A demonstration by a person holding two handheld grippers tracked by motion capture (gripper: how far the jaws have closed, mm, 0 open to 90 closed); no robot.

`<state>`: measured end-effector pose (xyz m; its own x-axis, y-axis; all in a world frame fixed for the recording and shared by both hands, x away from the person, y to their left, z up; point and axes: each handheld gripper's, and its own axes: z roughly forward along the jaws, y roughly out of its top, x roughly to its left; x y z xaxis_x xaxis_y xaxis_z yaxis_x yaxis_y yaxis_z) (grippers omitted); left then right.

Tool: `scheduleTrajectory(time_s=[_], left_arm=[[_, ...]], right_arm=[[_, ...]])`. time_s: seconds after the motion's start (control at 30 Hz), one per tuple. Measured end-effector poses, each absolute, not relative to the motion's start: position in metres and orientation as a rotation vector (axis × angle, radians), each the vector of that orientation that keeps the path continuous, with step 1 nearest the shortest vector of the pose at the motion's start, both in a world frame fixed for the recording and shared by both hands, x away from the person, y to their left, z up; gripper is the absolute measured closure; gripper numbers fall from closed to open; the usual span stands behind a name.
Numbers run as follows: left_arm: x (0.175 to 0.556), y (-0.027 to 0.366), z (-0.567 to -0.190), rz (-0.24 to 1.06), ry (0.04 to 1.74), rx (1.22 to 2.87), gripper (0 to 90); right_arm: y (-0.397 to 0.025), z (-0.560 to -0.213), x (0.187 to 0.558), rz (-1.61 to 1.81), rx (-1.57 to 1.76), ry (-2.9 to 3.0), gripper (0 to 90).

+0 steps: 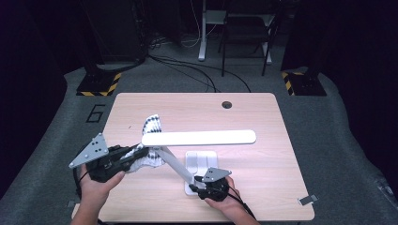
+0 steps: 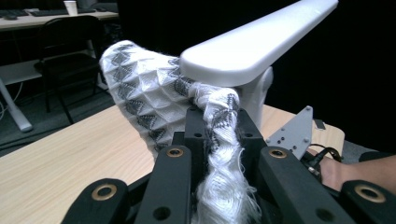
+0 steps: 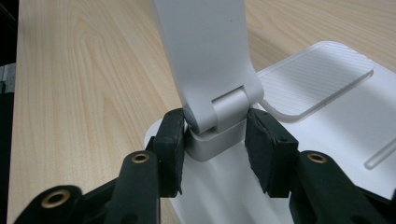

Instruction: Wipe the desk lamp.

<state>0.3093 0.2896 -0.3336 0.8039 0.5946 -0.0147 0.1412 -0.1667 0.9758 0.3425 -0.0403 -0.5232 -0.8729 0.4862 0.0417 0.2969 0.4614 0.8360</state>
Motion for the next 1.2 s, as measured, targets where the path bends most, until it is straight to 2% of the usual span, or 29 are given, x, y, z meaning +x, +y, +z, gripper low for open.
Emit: scheduleTrajectory(time_s=[0.73,0.93,1.2], left_arm=[[0.319,0.297,-0.347,0.452,0.634,1.729,79.4],[0.324,0.299,-0.357,0.453,0.667,1.738,79.3],[0.324,0.301,-0.367,0.46,0.703,1.729,79.0]], right_arm=[[-0.041,-0.523,0.344,1.369,0.661,2.507,57.8],[-0.038,-0.522,0.341,1.379,0.703,2.524,49.7],[-0.038,-0.521,0.338,1.356,0.685,2.526,45.0]])
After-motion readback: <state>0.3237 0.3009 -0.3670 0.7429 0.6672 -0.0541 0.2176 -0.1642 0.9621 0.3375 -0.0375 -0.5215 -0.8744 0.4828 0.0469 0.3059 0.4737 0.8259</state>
